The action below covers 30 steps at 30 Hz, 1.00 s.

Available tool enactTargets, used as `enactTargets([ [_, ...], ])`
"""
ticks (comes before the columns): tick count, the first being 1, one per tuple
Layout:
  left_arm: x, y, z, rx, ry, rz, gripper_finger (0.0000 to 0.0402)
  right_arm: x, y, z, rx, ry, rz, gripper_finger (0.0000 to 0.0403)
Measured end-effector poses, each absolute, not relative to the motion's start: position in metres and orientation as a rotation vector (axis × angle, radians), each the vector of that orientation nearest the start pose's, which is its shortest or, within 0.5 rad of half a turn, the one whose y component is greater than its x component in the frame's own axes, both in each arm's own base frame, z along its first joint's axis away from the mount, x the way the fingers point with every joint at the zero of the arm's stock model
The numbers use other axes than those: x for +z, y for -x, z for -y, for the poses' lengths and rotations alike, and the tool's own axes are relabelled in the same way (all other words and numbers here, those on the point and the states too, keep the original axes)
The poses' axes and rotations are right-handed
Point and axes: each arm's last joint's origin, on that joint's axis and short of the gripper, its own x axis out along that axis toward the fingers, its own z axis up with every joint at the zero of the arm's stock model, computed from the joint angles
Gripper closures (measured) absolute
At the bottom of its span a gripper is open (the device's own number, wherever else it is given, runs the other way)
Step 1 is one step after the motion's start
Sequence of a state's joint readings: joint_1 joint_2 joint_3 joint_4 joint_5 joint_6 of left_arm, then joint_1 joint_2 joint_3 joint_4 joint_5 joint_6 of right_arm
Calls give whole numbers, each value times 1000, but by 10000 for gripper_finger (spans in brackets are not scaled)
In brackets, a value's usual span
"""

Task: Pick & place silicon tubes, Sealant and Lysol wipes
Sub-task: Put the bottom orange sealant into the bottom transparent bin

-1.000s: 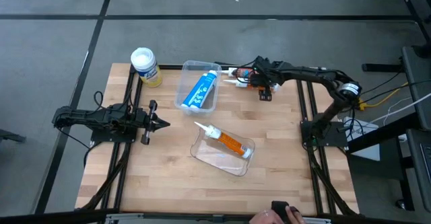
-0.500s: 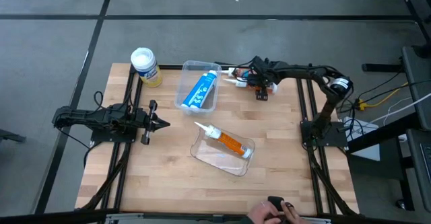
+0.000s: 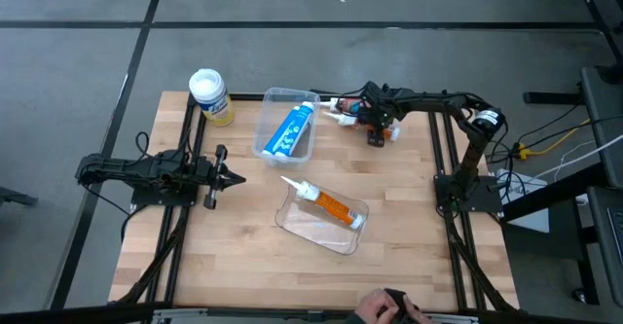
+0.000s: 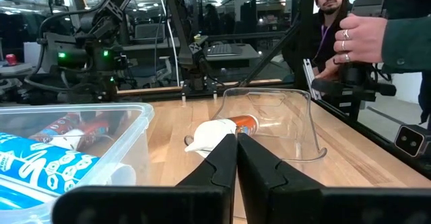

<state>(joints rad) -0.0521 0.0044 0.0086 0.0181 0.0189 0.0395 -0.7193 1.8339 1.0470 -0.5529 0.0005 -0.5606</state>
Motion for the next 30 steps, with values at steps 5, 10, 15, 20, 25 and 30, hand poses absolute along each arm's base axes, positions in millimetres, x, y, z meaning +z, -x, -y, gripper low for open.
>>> enactTargets([
  [5, 168, -97, 6, -71, -39, 23, 391, 133, -247, 213, -262, -92, -1362, 192],
  [10, 168, -97, 6, -71, -39, 23, 395, 136, -247, 210, -324, -193, -1343, 192],
  [15, 168, -97, 6, -71, -39, 23, 394, 139, -244, 201, -360, -342, -1354, 192],
  [20, 168, -97, 6, -71, -39, 23, 391, 146, -241, 190, -385, -496, -1354, 192],
  [25, 168, -97, 6, -71, -39, 23, 395, 150, -230, 173, -436, -615, -1323, 192],
  [30, 168, -97, 6, -71, -39, 24, 394, 151, -209, 149, -495, -704, -1263, 192],
])
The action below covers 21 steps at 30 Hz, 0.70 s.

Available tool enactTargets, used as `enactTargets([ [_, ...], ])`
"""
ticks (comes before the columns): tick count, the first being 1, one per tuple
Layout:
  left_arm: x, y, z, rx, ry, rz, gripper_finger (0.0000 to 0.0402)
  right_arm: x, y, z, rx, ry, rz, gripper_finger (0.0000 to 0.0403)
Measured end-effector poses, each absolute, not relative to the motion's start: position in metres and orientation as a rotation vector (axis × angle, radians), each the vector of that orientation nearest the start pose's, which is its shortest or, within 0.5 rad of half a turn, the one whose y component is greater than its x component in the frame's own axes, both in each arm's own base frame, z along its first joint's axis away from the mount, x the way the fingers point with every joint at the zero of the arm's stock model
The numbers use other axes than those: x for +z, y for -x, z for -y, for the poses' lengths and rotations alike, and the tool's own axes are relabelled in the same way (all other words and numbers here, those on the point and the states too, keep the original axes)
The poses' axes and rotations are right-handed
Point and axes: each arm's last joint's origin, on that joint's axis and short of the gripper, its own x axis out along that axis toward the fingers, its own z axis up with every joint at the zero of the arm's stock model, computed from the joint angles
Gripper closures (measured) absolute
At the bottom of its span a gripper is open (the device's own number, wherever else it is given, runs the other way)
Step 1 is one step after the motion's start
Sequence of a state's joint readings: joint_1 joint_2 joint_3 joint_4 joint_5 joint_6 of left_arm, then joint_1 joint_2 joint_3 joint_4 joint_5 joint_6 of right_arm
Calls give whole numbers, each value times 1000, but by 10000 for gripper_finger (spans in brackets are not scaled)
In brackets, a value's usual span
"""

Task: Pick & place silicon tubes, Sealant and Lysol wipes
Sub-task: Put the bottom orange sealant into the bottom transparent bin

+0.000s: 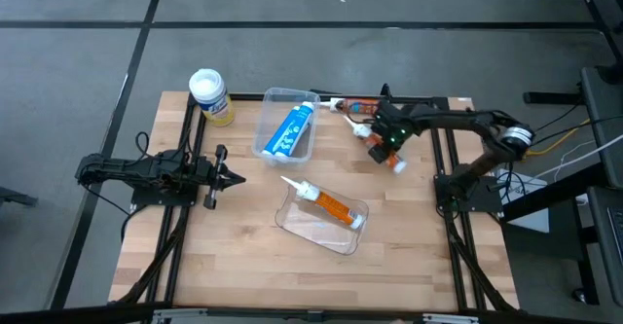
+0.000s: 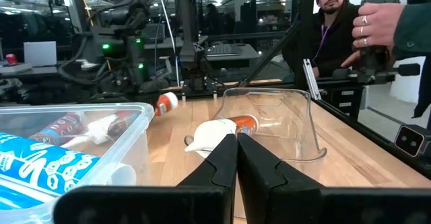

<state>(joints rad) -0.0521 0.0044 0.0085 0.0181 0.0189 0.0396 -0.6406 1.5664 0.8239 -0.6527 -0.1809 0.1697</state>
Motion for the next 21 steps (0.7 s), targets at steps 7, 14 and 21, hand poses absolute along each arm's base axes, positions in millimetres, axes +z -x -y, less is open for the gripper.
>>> enactTargets([
  [7, 168, -97, 6, -71, -39, 23, 392, 153, -181, 118, -557, -845, -1103, 192],
  [14, 168, -97, 6, -71, -39, 23, 395, 157, -170, 99, -575, -928, -866, 192],
  [21, 168, -97, 6, -71, -39, 23, 392, 168, -170, 96, -554, -894, -707, 192],
])
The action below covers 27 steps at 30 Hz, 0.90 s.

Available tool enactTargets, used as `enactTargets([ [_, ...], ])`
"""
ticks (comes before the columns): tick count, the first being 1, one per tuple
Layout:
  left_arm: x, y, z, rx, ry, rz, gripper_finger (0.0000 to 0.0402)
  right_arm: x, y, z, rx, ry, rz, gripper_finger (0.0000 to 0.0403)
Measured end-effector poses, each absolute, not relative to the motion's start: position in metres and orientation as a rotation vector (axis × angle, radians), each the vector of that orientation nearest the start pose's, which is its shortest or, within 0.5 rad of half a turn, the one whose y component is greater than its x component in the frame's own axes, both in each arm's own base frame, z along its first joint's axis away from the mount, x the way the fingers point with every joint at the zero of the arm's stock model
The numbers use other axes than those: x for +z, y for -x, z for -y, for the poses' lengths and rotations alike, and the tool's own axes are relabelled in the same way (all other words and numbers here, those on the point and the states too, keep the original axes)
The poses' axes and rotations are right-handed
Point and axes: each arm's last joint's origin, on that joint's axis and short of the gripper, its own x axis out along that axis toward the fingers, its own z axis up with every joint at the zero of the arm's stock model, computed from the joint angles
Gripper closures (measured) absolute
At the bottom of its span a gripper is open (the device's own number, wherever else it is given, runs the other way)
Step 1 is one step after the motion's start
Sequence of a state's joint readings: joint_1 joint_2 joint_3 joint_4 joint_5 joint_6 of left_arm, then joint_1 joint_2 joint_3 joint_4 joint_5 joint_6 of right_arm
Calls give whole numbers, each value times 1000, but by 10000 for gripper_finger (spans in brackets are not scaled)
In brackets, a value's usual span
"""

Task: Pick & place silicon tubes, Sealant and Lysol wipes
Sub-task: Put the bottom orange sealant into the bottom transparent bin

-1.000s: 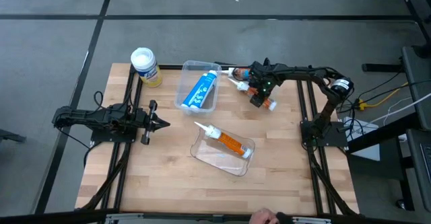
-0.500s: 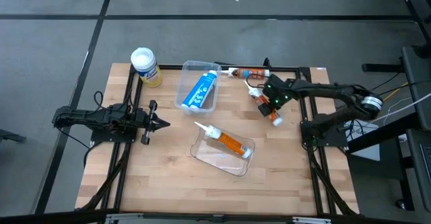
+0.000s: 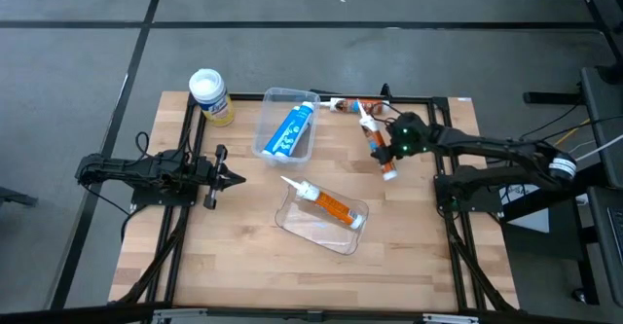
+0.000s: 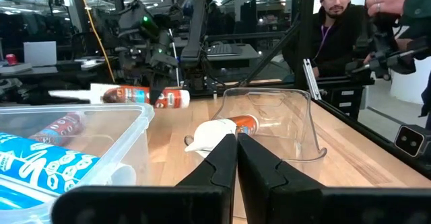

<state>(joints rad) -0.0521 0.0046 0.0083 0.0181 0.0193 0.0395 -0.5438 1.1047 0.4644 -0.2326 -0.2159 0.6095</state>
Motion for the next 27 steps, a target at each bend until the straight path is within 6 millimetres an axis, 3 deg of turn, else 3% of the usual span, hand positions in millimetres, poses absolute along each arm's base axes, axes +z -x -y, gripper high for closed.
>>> enactTargets([
  [17, 168, -97, 6, -71, -39, 23, 394, 197, -189, 95, -405, -705, -415, 192],
  [27, 168, -97, 6, -71, -39, 23, 391, 240, -197, 88, -320, -562, -365, 192],
])
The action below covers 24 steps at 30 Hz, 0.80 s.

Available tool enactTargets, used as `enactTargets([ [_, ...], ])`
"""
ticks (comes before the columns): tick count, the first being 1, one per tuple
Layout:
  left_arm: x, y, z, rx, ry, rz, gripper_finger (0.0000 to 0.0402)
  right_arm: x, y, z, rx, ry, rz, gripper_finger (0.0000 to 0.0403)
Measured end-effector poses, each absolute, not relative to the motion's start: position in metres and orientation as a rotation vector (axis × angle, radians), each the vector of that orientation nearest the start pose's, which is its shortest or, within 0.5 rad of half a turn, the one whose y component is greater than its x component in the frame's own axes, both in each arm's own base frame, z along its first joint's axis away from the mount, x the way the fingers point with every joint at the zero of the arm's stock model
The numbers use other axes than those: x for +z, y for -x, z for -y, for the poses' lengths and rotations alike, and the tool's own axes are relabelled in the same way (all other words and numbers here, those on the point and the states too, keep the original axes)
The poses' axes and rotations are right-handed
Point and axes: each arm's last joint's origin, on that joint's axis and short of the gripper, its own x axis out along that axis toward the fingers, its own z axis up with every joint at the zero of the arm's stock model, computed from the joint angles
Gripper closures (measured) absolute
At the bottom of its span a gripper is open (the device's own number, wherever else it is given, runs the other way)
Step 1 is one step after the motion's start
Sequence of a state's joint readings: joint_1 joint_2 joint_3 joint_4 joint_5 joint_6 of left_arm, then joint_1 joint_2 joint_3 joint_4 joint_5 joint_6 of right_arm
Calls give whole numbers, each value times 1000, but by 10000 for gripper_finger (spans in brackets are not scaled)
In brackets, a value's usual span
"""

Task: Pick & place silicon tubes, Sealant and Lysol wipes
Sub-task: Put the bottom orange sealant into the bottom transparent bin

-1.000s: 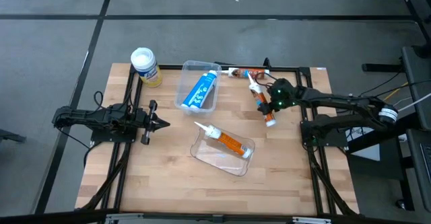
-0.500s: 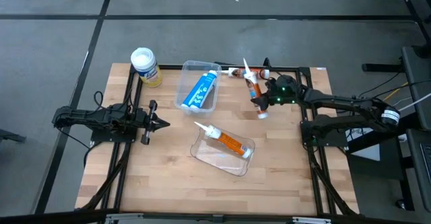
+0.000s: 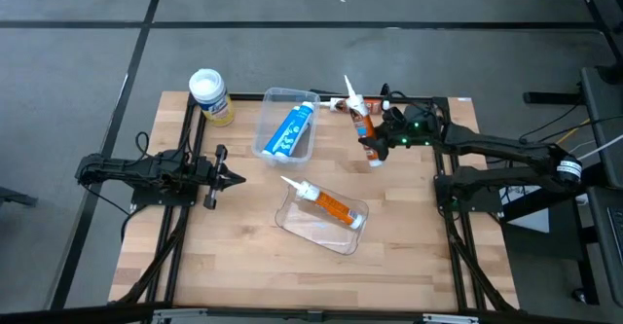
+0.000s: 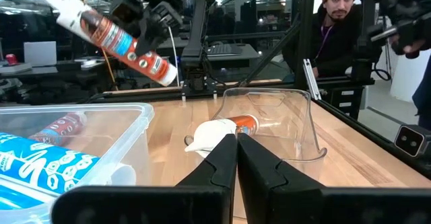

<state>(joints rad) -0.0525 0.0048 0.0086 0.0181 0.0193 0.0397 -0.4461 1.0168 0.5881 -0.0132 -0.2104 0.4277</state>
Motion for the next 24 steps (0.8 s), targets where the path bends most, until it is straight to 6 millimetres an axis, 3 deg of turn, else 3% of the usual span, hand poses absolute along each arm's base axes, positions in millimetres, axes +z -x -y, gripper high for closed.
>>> enactTargets([
  [12, 168, -97, 6, -71, -39, 23, 393, 276, -213, 60, -158, -471, -327, 193],
  [24, 168, -97, 6, -71, -39, 23, 396, 277, -221, 21, -17, -424, -368, 193],
])
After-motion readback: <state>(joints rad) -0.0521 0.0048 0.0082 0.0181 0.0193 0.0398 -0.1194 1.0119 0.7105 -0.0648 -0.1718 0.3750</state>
